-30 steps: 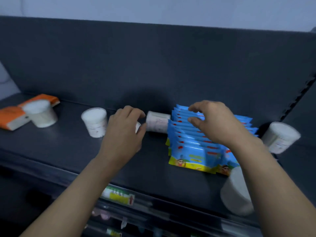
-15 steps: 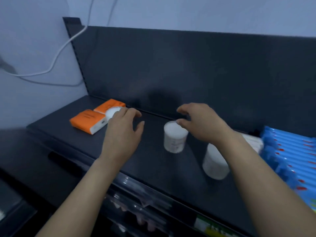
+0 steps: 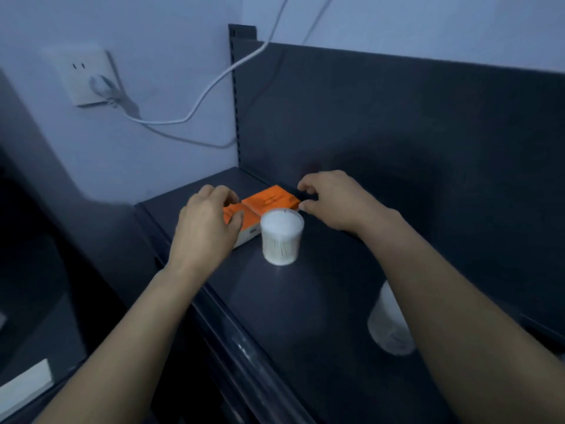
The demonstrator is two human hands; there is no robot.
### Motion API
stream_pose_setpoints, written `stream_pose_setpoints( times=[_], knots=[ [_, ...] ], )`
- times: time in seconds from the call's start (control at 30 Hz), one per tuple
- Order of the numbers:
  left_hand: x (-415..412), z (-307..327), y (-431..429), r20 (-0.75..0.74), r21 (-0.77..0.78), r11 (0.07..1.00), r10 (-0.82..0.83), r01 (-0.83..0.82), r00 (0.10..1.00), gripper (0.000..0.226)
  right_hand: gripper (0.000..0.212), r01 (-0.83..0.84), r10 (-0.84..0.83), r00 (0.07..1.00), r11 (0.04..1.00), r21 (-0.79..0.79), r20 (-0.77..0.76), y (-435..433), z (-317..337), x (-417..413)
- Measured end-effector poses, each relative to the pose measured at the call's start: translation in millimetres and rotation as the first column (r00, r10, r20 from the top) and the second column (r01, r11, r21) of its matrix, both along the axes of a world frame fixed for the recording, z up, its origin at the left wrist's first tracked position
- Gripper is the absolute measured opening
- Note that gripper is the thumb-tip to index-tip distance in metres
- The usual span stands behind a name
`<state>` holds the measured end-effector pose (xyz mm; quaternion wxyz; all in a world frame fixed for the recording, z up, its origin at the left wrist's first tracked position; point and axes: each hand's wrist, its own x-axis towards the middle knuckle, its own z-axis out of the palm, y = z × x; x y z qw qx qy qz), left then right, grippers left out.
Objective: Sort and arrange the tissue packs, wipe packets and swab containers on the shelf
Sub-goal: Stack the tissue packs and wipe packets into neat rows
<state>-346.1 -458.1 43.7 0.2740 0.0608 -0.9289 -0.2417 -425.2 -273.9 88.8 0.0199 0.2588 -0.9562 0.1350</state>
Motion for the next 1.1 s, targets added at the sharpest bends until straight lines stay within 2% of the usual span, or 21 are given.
stream_pose_setpoints(
  times=[0.2, 0.33, 0.43, 0.53, 0.63, 0.73, 0.87, 1.0, 1.03, 1.1],
  knots=[
    [-30.9, -7.9, -26.2, 0.121, 0.042, 0.996, 0.078, -0.084, 0.99, 0.025, 0.033, -0.064, 0.063, 0.997, 0.998, 0.024, 0.043, -37.2, -7.7, -55.8],
    [-59.0, -14.6, -36.6, 0.329, 0.066, 0.987, 0.115, -0.144, 0.937, 0.039, 0.042, -0.07, 0.064, 0.992, 0.996, 0.056, 0.105, -54.5, -16.9, -92.7],
    [-82.9, -20.7, -42.5, 0.514, 0.089, 0.981, 0.102, -0.171, 0.852, 0.053, 0.056, -0.108, 0.084, 0.977, 0.988, 0.113, 0.197, -65.9, -25.9, -120.8],
    [-103.7, -26.7, -46.6, 0.692, 0.066, 0.971, 0.122, -0.231, 0.712, 0.081, 0.075, -0.153, 0.081, 0.946, 0.966, 0.211, 0.313, -80.3, -39.7, -146.6],
    [-117.7, -34.7, -48.7, 0.784, 0.034, 0.958, 0.151, -0.284, 0.602, 0.098, 0.093, -0.171, 0.027, 0.903, 0.938, 0.301, 0.43, -93.6, -53.0, -167.5],
    [-124.0, -45.7, -54.2, 0.818, 0.089, 0.946, 0.109, -0.312, 0.565, 0.108, 0.099, -0.211, -0.032, 0.864, 0.882, 0.421, 0.502, -103.9, -61.4, -177.9],
    [-127.4, -52.2, -57.6, 0.776, 0.25, 0.916, 0.004, -0.313, 0.63, 0.121, 0.098, -0.246, -0.04, 0.873, 0.824, 0.511, 0.485, -111.4, -66.8, -181.0],
    [-128.0, -50.5, -54.3, 0.667, 0.461, 0.8, -0.027, -0.384, 0.744, 0.13, 0.079, -0.189, -0.027, 0.921, 0.841, 0.507, 0.388, -102.3, -63.0, -176.8],
    [-128.0, -52.2, -55.7, 0.649, 0.509, 0.764, -0.038, -0.397, 0.76, 0.124, 0.076, -0.163, -0.027, 0.931, 0.861, 0.482, 0.364, -97.8, -61.3, -174.1],
    [-125.5, -53.3, -58.8, 0.58, 0.619, 0.683, -0.065, -0.388, 0.812, 0.092, 0.072, -0.126, -0.013, 0.947, 0.903, 0.41, 0.32, -88.4, -55.2, -166.8]
  ],
)
